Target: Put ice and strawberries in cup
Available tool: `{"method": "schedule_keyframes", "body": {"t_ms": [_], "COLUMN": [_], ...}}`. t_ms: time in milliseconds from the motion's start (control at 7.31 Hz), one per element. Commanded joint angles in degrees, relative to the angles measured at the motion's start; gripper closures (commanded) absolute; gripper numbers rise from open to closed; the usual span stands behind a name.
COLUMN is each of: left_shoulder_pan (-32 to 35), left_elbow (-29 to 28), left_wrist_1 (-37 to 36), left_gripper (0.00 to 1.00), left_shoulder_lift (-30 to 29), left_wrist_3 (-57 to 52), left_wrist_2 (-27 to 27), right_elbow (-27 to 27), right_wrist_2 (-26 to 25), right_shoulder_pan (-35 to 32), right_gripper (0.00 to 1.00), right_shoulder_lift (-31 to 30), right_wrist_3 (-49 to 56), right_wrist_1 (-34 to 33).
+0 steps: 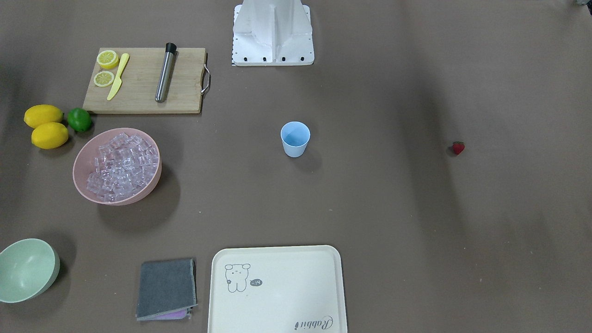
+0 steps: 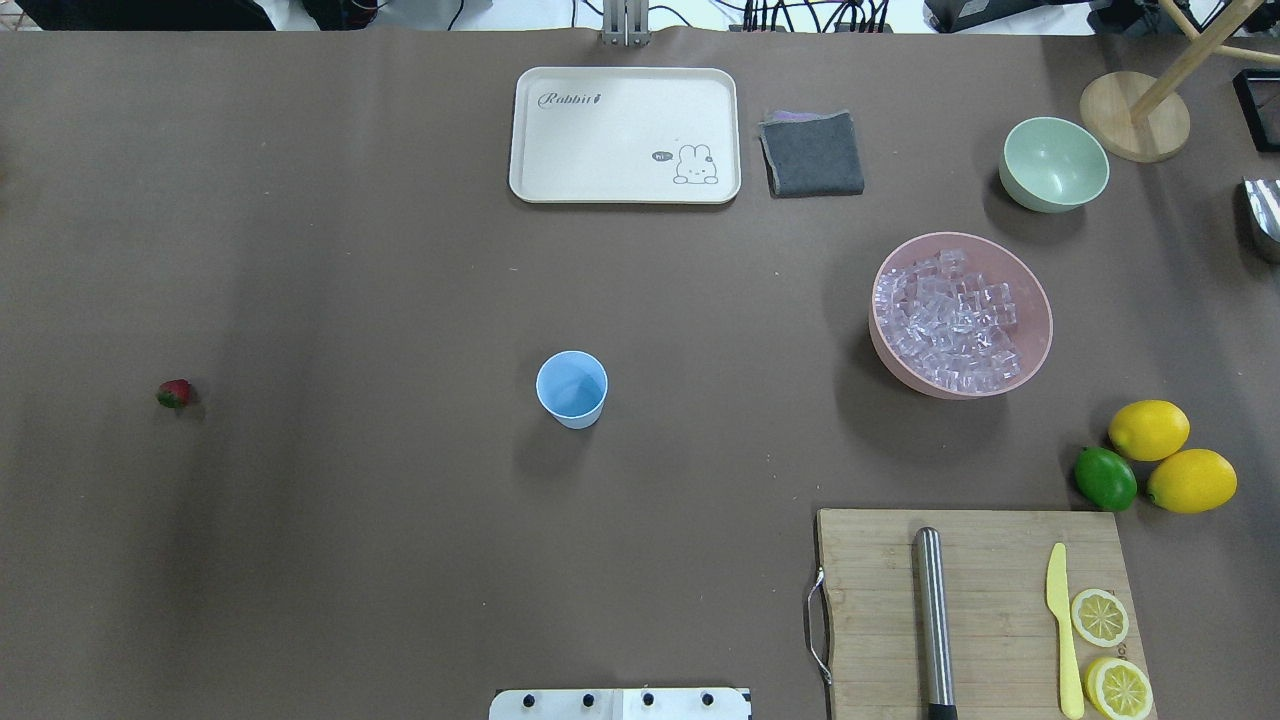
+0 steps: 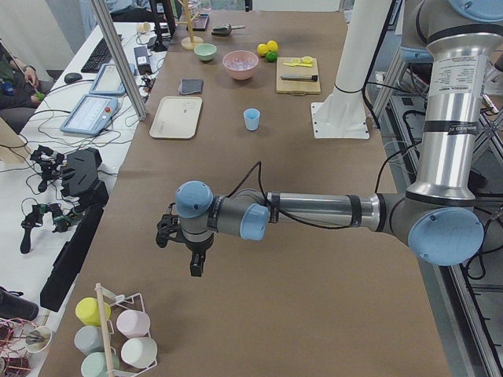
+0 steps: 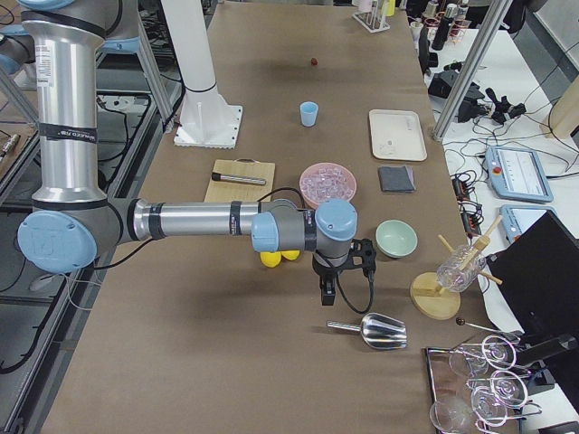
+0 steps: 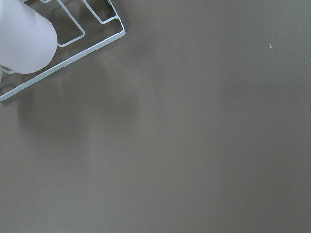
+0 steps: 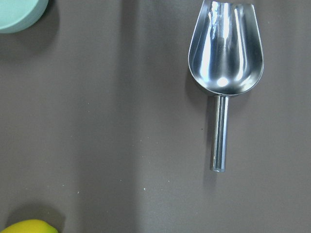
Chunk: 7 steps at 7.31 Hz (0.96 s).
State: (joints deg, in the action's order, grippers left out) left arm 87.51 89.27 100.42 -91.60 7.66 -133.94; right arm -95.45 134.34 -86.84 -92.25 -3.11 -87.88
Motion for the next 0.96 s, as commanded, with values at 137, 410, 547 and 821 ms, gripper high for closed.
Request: {"method": "schedule_keyframes", "body": {"t_ms": [137,410,547,821], "left_shoulder_pan": [0.02,0.02,0.02,-0.06], "left_elbow": [4.68,4.07,4.07,3.98], "left_wrist_1": [-0.05,-0.13,-0.13,-0.22], "left_gripper": [0.02,0.02,0.02,0.02], "left_shoulder_lift": [4.76,4.76,4.76,4.76], "left_wrist_3": [0.07,0.07,0.07,0.07], "left_wrist_2": [0.00,0.09,0.09,0.09], "right_elbow": [-0.09,0.00,0.00,0.08], "right_wrist_2": [-0.13,-0.04,-0.04,-0.04], "right_shoulder_pan": [0.00,0.09,0.09,0.09], "right_gripper": [0.00,0.00,0.00,0.00], "right_shoulder_lift": [0.31,0.31,0.31,0.23], "right_wrist_3": [0.04,0.03,0.03,0.03], "right_wrist_1": [0.08,0.08,-0.01,-0.01]}}
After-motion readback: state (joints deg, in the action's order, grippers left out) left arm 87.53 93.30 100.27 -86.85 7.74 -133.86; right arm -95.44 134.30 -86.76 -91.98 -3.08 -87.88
